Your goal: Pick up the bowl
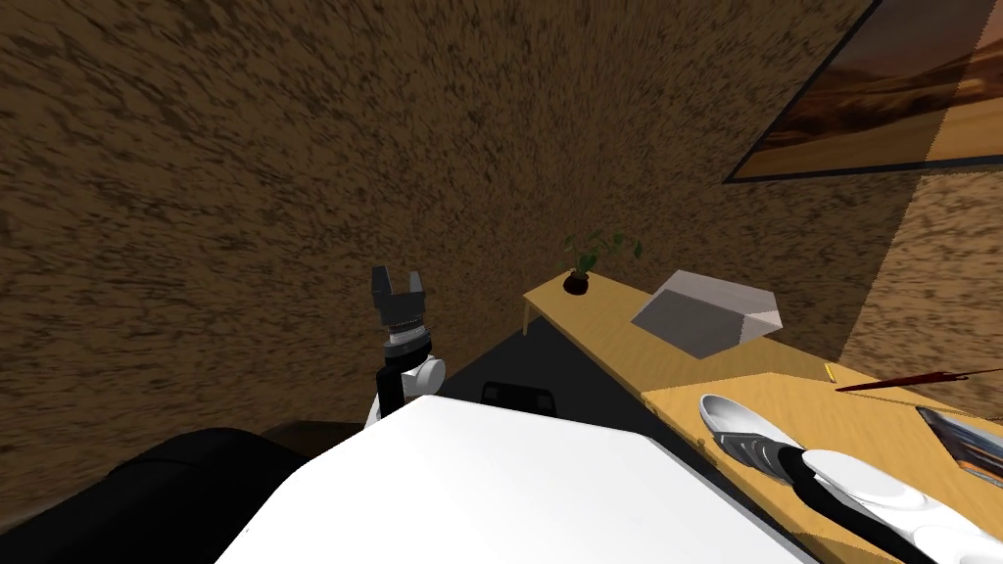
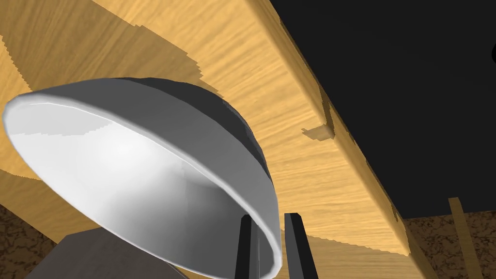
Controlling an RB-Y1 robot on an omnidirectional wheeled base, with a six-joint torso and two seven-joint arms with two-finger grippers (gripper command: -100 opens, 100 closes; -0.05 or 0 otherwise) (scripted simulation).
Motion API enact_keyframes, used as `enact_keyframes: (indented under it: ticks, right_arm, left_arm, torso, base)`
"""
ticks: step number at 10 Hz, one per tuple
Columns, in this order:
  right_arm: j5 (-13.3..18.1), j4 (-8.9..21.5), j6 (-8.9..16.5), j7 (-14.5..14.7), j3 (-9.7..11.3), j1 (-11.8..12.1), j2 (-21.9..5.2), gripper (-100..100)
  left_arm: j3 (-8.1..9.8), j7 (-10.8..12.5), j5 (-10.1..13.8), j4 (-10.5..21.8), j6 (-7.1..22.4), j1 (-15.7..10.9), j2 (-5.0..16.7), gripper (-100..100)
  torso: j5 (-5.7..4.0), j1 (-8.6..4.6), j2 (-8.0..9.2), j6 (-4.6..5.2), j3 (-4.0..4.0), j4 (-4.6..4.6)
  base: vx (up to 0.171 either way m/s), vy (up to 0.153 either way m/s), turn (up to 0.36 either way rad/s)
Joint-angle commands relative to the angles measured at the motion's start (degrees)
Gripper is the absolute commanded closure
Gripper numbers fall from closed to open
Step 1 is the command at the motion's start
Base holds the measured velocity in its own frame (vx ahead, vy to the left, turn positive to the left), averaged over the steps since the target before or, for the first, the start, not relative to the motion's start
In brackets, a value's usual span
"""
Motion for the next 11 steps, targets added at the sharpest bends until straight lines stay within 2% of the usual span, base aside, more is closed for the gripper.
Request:
enact_keyframes:
  ticks: [1,3,4,7,8,11]
  right_arm:
    - [2.9,-1.3,0.4,-2.3,0.1,0.3,-0.5,100]
    - [5.4,-1.3,0.4,-2.3,0.1,0.3,-0.5,100]
    - [7.6,-2.1,-0.8,-4.8,-2.7,-0.9,-0.2,100]
    - [12.8,-2.1,-0.8,-4.8,-2.7,-0.9,-0.2,100]
    - [14.5,-2.9,-2.1,-7.4,-5.5,-2.2,0.1,100]
    - [20.0,-2.9,-2.1,-7.4,-5.5,-2.2,0.1,100]
  left_arm:
    - [0.0,0.0,0.0,0.0,0.0,0.0,0.0,0]
    - [0.0,0.0,0.0,0.0,0.0,0.0,0.0,0]
    - [0.0,0.0,0.0,0.0,0.0,0.0,0.0,0]
    - [0.0,0.0,0.0,0.0,0.0,0.0,0.0,0]
    - [0.0,0.0,0.0,0.0,0.0,0.0,0.0,0]
    - [0.0,0.0,0.0,0.0,0.0,0.0,0.0,0]
  torso:
    - [0.0,0.0,0.0,0.0,0.0,0.0]
    - [0.04,0.0,0.07,-0.05,0.05,0.03]
    - [0.05,-0.01,0.12,-0.04,0.07,0.04]
    - [0.12,0.11,0.05,-0.06,0.04,0.04]
    - [0.13,0.1,0.11,-0.06,0.07,0.05]
    - [0.21,0.19,0.08,-0.05,0.07,0.06]
  base:
    - [0.029,0.014,-0.025]
    - [0.005,0.002,0.008]
    - [0.043,0.004,-0.282]
    - [0.026,0.013,-0.066]
    - [0.037,0.009,-0.283]
    - [0.027,0.012,-0.069]
